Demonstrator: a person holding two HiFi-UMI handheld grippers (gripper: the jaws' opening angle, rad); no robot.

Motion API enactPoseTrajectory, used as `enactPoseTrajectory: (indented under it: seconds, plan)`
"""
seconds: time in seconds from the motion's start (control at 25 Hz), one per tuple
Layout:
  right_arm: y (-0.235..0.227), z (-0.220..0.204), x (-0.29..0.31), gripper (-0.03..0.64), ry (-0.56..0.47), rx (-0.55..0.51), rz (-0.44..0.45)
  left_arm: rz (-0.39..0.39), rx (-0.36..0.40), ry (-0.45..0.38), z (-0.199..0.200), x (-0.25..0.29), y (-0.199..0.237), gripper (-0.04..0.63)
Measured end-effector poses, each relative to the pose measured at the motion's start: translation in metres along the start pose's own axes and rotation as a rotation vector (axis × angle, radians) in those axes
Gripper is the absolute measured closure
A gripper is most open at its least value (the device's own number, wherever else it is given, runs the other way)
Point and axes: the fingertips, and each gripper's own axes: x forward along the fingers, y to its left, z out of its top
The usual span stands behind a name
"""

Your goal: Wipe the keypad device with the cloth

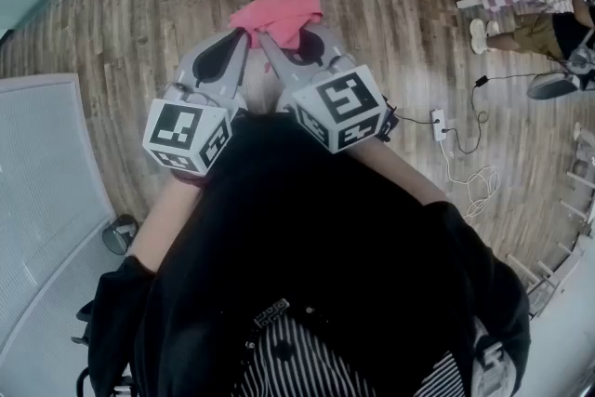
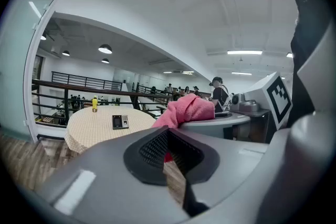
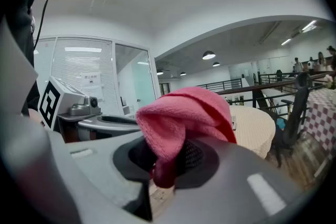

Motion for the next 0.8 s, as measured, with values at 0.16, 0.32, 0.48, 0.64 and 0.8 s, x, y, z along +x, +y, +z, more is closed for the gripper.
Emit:
enactPoseTrajectory:
  seconds: [0.16, 0.32, 0.48, 0.64, 0.8]
  plan:
    - [-0.009, 0.001, -0.007, 0.548, -0.014, 0.028, 0.017, -0.018, -0.018, -0.011, 0.002, 0.008, -0.009, 0.594]
    - [-0.018, 0.001, -0.015, 0.548, -0.025, 0.043, 0.006, -0.06, -0.031, -0.038, 0.006, 0.013, -0.02, 0.591]
    - [-0.026, 0.003, -0.017, 0.548, -0.033, 0.052, 0.006, -0.086, -0.015, -0.021, 0.007, 0.021, -0.028, 0.589]
    - [-0.029, 0.001, -0.018, 0.548, -0.032, 0.042, 0.007, -0.137, -0.047, 0.026, -0.005, 0.029, -0.037, 0.591]
    - [-0.034, -0.001, -0.019, 0.548, -0.034, 0.053, 0.016, -0.13, -0.062, 0.029, -0.006, 0.031, -0.038, 0.591]
